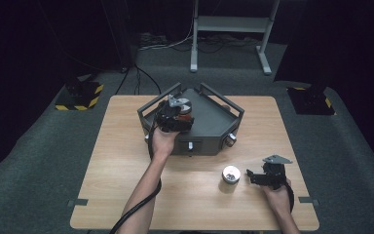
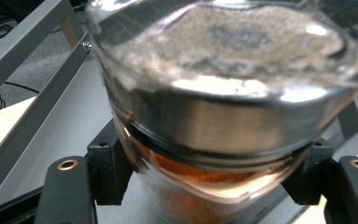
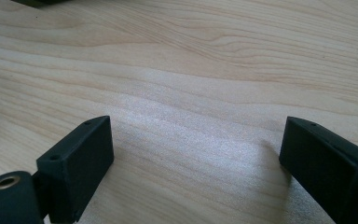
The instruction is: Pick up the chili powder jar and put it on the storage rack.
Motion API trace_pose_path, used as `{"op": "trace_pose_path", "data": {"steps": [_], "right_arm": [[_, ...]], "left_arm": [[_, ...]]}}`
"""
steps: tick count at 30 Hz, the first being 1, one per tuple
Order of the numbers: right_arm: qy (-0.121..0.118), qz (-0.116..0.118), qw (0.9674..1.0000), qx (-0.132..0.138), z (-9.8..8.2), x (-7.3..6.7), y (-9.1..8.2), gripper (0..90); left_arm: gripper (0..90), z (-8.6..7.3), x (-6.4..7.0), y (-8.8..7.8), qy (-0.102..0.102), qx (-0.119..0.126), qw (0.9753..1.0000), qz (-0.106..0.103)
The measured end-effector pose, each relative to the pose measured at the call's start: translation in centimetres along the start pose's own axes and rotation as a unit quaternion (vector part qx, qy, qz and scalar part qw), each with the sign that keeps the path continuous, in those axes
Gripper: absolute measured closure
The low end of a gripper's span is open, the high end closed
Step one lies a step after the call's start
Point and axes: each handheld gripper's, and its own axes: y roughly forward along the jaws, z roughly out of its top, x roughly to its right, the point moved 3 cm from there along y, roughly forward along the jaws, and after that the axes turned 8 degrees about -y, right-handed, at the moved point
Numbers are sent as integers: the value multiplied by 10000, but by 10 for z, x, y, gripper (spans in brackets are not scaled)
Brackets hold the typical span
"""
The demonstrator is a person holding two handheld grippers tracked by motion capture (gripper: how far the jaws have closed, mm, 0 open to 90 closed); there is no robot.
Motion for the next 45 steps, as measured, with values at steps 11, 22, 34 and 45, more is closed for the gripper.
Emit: {"op": "trace_pose_path", "data": {"steps": [11, 22, 34, 45], "right_arm": [[0, 0, 10000, -1, 0, 0, 0, 96], [-1, -2, 10000, -3, 0, 0, 0, 95], [-1, -2, 10000, -3, 0, 0, 0, 95], [-3, -3, 10000, -4, 0, 0, 0, 95]], "left_arm": [[304, -7, -1, 8, -13, -16, 9999, 167], [301, -14, -4, 8, -92, 107, 9998, 104], [222, -17, -6, 9, -193, 146, 9996, 125], [30, -22, -4, -8, -67, 254, 9994, 234]]}}
